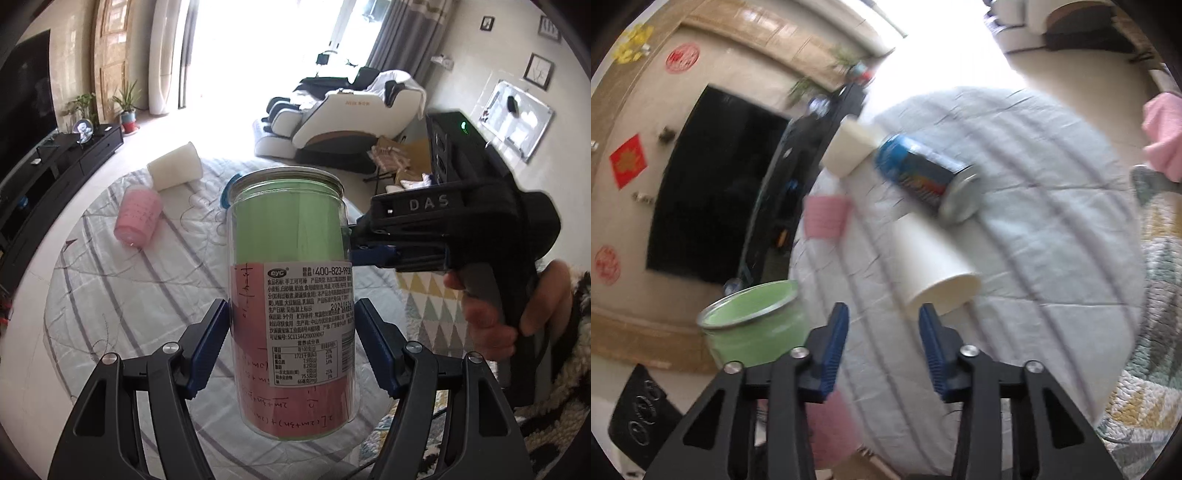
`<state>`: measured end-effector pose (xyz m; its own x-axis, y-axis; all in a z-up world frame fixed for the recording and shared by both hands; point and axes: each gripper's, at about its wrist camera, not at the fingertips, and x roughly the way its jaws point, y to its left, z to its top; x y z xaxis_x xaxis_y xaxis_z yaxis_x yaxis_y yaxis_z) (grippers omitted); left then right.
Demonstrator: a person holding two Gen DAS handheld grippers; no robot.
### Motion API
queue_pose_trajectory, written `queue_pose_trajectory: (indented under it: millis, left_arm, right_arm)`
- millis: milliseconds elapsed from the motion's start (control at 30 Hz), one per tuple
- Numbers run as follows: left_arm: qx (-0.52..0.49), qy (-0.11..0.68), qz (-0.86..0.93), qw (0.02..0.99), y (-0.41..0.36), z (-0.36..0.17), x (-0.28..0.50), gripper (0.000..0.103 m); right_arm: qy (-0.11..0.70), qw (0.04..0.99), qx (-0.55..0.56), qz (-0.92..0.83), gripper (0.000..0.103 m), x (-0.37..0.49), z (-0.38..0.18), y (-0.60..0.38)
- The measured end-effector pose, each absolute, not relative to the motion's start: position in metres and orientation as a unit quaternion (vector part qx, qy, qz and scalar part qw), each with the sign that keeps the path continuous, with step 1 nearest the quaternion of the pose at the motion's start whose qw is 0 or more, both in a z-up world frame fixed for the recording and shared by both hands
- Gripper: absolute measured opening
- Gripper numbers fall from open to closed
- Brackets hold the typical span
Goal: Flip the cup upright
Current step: 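Close the left gripper on the can while the right gripper opens and releases it, then rotate the can with the left gripper until its green open end faces up, lowering it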
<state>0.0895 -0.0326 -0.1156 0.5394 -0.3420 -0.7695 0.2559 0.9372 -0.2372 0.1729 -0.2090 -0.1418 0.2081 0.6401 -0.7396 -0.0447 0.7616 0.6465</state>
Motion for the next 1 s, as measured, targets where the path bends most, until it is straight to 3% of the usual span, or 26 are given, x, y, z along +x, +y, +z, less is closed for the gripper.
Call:
queue_pose_trajectory:
  millis: [67,533,833,1000]
  left_arm:
    - [-0.036,0.457,-0.156,0.875,-0.032,-0.123,0.09,0.071]
    - [0.017,0.506,-0.126,0.853,-0.036,-0.175,0.102,0.073]
    - [0.009,0.519,-0.126,0.845,-0.038,-0.182,0.106,0.091]
    - [0.007,0.527,-0.12,0.842,-0.037,-0.182,0.114,0.092]
  right_arm:
    - [0.584,0.725,0.256,0.258,0.026,0.172,-0.145,-0.198]
    - [0.613,0.705,0.229,0.273,0.025,0.161,-0.179,-0.177]
    - [0.628,0.7,0.234,0.247,0.025,0.163,-0.192,-0.181]
    - [0.631,0.699,0.239,0.235,0.025,0.161,-0.188,-0.19]
